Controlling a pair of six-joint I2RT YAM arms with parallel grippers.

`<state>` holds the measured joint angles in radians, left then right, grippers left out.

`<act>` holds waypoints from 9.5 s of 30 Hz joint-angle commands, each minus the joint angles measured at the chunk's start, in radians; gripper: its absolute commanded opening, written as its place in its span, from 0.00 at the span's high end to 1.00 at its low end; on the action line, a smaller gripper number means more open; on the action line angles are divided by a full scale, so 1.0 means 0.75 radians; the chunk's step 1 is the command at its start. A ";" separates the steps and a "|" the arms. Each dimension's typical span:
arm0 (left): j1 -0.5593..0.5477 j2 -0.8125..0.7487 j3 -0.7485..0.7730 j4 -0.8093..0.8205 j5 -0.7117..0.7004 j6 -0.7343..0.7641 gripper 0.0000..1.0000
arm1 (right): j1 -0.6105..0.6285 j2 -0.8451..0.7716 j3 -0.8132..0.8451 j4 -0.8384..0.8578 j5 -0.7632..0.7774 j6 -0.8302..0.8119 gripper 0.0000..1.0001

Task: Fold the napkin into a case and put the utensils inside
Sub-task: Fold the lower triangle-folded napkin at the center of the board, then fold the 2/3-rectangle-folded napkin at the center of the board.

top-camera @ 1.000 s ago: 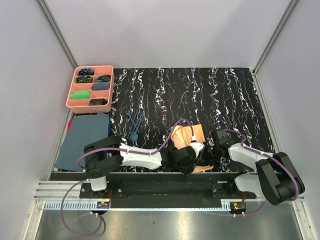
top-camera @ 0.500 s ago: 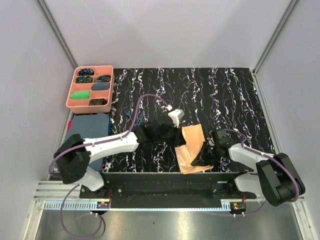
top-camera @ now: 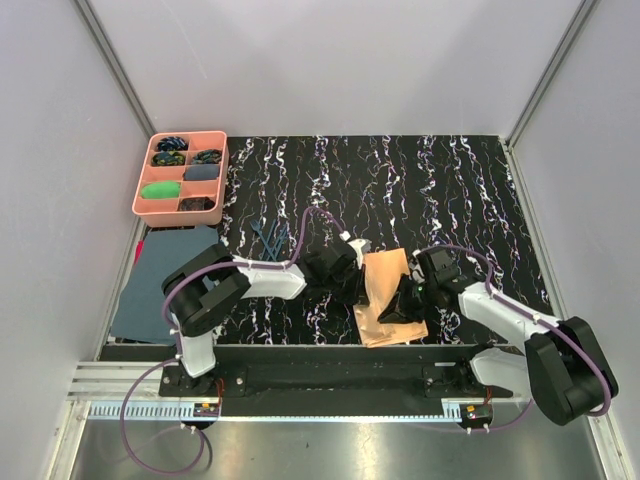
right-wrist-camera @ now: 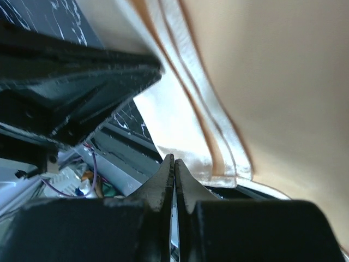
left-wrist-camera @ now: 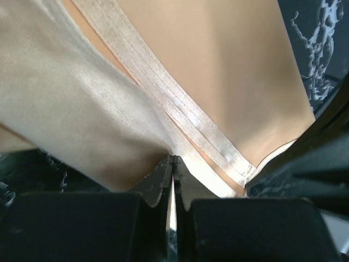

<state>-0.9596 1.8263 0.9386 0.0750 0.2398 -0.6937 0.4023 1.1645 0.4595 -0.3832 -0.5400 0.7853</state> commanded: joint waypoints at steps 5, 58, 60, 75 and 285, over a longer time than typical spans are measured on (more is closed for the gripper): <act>0.024 0.066 0.045 0.135 -0.003 -0.046 0.95 | 0.104 0.075 -0.062 0.087 -0.025 0.047 0.94; 0.083 0.406 0.890 -0.520 -0.447 0.172 1.00 | -0.193 0.738 0.473 0.190 0.037 -0.356 0.91; 0.083 0.428 0.896 -0.503 -0.453 0.166 1.00 | -0.193 0.744 0.473 0.192 0.027 -0.354 0.91; 0.108 0.420 0.773 -0.317 -0.489 0.082 1.00 | -0.191 0.442 0.412 0.065 -0.012 -0.321 0.89; -0.567 0.424 0.857 -0.908 -0.972 0.105 0.72 | -0.587 0.249 0.559 -0.254 0.425 -0.298 0.00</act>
<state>-1.3800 2.1201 1.5536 -0.5972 -0.4484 -0.6182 -0.0338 1.3434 0.8906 -0.6098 -0.2043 0.5621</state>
